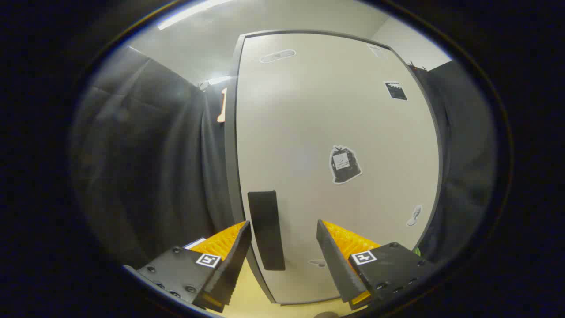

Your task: Open the shoe cabinet door, grab the shoes and put them into the shoe cabinet, then close the shoe cabinet door.

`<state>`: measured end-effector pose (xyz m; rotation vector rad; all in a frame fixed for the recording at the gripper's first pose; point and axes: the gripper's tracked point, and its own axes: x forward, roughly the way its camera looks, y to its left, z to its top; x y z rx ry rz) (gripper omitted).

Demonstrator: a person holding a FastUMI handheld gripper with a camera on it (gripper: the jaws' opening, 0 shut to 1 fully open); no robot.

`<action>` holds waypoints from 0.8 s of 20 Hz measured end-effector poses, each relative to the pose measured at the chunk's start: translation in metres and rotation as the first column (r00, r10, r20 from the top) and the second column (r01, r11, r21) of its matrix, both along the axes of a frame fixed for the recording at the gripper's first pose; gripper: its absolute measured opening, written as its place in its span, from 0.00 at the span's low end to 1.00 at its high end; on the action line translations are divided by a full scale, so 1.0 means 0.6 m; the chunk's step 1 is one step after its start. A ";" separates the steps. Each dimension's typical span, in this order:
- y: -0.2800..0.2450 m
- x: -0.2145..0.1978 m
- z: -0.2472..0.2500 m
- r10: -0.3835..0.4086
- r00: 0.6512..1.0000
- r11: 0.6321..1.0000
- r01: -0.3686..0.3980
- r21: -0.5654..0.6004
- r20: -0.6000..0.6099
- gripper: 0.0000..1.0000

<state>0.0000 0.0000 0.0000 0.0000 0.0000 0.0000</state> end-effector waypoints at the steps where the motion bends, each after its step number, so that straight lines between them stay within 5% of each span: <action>1: 0.001 0.002 -0.001 0.000 1.000 1.000 0.000 0.000 0.001 0.91; 16: 0.010 0.030 -0.009 -0.018 1.000 1.000 0.018 -0.018 -0.002 0.73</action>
